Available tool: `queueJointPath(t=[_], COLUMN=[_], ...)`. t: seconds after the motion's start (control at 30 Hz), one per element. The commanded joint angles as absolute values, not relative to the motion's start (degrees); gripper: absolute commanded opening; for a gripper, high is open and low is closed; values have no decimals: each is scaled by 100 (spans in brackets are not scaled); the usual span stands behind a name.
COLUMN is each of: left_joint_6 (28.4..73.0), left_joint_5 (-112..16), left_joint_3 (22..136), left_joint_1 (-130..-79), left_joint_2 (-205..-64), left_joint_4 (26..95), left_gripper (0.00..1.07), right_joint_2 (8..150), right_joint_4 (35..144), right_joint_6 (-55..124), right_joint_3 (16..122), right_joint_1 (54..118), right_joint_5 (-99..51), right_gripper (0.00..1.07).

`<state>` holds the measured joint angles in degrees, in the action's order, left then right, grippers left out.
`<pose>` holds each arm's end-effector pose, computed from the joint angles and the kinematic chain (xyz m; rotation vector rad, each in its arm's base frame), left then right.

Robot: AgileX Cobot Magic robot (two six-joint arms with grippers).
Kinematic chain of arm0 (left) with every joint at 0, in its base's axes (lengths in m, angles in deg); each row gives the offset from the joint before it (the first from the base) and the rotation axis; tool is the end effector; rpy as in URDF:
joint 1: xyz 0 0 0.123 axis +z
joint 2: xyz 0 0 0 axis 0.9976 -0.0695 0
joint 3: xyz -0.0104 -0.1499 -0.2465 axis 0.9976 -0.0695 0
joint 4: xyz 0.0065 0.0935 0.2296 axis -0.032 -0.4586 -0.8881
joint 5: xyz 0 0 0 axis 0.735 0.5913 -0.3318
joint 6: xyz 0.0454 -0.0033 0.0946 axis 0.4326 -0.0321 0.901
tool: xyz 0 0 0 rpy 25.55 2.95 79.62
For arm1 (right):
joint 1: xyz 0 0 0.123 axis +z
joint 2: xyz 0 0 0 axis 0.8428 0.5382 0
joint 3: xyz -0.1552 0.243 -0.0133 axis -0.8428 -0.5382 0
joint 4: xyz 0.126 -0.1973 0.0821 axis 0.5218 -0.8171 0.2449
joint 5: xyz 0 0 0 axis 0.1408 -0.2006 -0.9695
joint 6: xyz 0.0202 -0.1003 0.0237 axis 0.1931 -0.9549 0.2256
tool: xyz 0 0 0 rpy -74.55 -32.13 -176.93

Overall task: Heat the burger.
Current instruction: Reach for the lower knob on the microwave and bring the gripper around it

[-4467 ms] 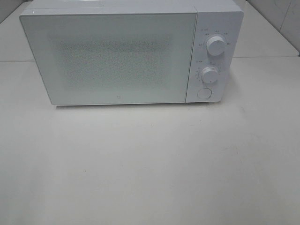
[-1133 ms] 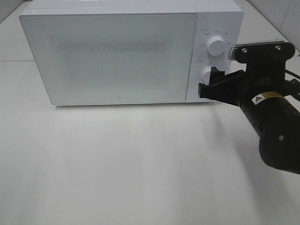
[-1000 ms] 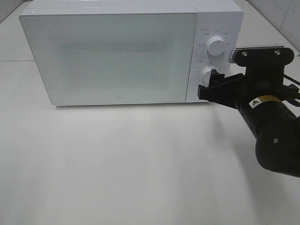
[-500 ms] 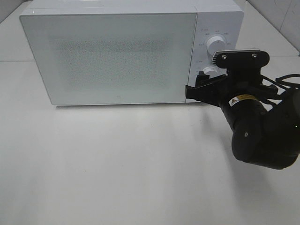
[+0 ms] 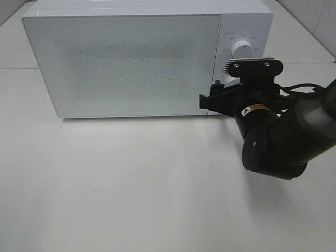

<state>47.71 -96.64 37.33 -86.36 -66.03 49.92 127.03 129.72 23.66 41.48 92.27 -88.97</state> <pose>0.0006 -0.0059 0.2710 0.0228 2.0196 -0.0723 0.3200 0.1457 0.1212 -0.0081 1.6939 -0.0723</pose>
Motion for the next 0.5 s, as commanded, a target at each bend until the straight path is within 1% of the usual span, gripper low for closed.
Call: queueJointPath(t=[0.03, 0.2, 0.5], left_joint_6=[4782, 4782, 4782], left_joint_5=[-9630, -9630, -9630], left_joint_3=[3715, 3715, 3715], left_joint_1=[-8636, -8636, -8636], left_joint_2=[-6454, -6454, -6454], left_joint_4=[5032, 5032, 5032], left_gripper=[101, 101, 101], right_joint_2=[12755, 12755, 12755], right_joint_4=[12783, 12794, 12634], right_joint_6=[2395, 2395, 2389], right_joint_3=[4326, 4371, 4440], right_joint_1=[9170, 9273, 9101], right_joint_5=[-8920, -8892, -8840], right_gripper=[76, 76, 76])
